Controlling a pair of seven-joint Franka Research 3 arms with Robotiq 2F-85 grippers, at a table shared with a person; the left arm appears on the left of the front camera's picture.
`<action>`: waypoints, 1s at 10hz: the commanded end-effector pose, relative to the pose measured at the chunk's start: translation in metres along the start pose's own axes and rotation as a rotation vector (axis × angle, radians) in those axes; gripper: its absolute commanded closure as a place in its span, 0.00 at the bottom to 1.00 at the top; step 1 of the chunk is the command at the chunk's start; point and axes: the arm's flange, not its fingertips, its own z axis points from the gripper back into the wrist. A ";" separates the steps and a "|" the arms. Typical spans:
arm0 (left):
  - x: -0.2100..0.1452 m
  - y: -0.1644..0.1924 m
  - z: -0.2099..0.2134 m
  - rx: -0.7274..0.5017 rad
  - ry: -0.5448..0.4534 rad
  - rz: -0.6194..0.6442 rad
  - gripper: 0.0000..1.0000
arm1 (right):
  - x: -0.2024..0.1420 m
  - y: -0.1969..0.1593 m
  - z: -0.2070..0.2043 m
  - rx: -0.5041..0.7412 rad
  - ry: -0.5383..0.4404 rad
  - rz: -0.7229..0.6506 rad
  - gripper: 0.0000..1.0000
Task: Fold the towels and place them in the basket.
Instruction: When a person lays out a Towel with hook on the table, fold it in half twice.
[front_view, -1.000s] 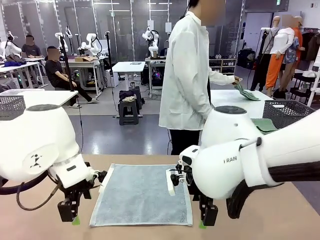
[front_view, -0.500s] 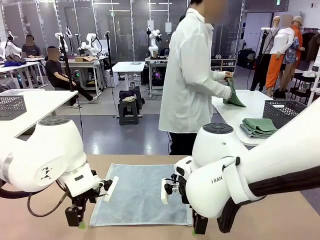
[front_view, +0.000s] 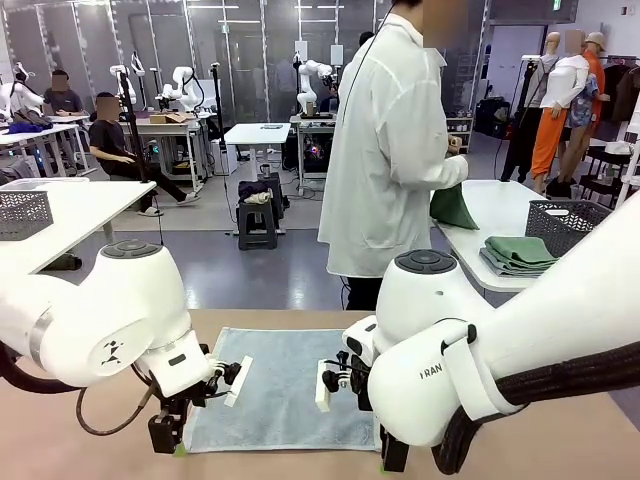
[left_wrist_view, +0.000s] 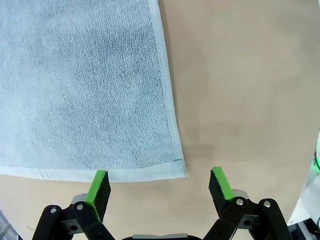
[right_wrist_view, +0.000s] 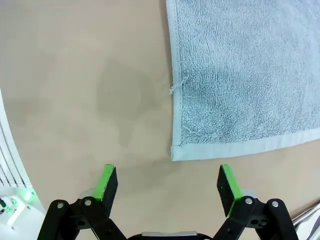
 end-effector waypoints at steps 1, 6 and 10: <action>-0.003 -0.001 0.002 0.002 -0.003 -0.015 0.00 | -0.001 0.000 0.001 -0.001 0.001 -0.001 0.00; 0.004 -0.004 0.000 0.001 0.049 0.047 0.00 | 0.001 -0.001 -0.001 -0.013 0.035 -0.020 0.00; -0.001 -0.015 -0.011 -0.023 0.024 0.121 0.00 | 0.013 -0.005 -0.011 -0.012 0.029 0.005 0.00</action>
